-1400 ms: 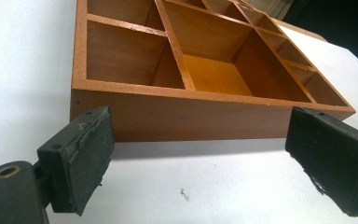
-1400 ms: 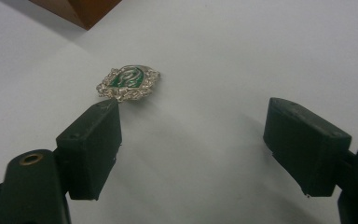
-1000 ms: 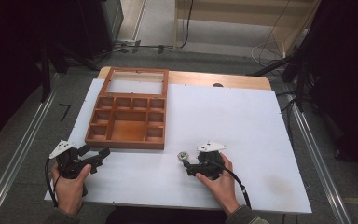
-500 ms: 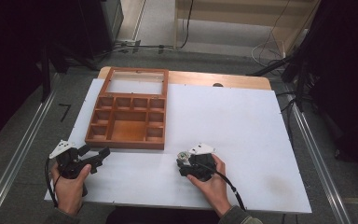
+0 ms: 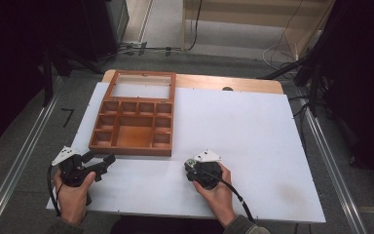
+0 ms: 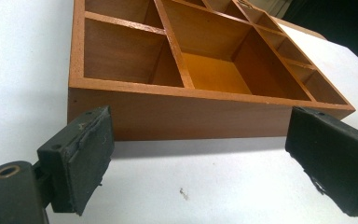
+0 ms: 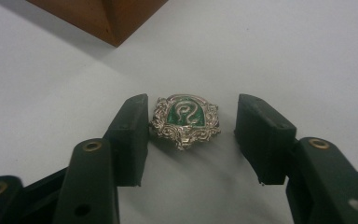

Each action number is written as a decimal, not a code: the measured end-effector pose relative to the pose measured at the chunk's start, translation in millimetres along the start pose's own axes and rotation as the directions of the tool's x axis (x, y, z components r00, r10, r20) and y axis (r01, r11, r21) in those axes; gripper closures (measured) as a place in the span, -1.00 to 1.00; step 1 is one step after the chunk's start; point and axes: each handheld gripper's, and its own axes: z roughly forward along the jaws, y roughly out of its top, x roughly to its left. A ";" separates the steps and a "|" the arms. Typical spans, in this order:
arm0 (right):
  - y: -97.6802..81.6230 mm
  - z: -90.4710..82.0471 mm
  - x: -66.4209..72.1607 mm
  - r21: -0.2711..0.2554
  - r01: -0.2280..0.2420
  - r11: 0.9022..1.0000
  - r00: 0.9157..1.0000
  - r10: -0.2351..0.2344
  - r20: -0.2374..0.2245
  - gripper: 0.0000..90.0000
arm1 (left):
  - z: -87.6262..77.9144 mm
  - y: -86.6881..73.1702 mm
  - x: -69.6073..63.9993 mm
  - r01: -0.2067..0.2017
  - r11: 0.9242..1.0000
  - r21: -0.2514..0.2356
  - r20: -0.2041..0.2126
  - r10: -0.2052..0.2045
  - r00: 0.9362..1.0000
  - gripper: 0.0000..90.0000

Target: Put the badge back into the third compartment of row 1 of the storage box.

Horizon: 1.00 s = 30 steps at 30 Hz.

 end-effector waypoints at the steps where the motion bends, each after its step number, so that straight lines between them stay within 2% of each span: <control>1: 0.0 0.1 0.4 -0.002 -0.002 1.000 1.000 0.002 0.003 0.00 | -0.1 0.0 0.0 0.000 1.000 0.000 0.000 0.000 1.000 -0.83; 6: 0.0 0.1 0.5 -0.004 -0.007 1.000 1.000 0.007 0.005 0.09 | -0.6 0.1 0.3 0.002 1.000 -0.003 0.001 -0.002 1.000 -0.83; 9: 0.0 0.0 -1.0 -0.005 -0.022 1.000 1.000 0.022 0.008 0.20 | -0.7 0.0 0.3 0.003 1.000 -0.002 0.002 -0.003 1.000 -0.83; 12: 0.0 -0.2 -2.6 -0.005 -0.039 0.999 0.999 0.039 0.003 0.22 | -0.7 0.0 0.5 0.003 1.000 -0.001 0.001 -0.003 1.000 -0.83; 27: 1.2 -0.8 -4.2 -0.011 -0.006 1.000 1.000 0.006 -0.015 0.23 | -0.8 0.3 1.0 0.008 1.000 -0.005 0.005 -0.008 1.000 -0.83; 30: 3.2 -3.9 -4.5 -0.026 -0.004 1.000 1.000 0.003 -0.023 0.23 | -0.8 0.3 1.0 0.008 1.000 -0.005 0.005 -0.008 1.000 -0.83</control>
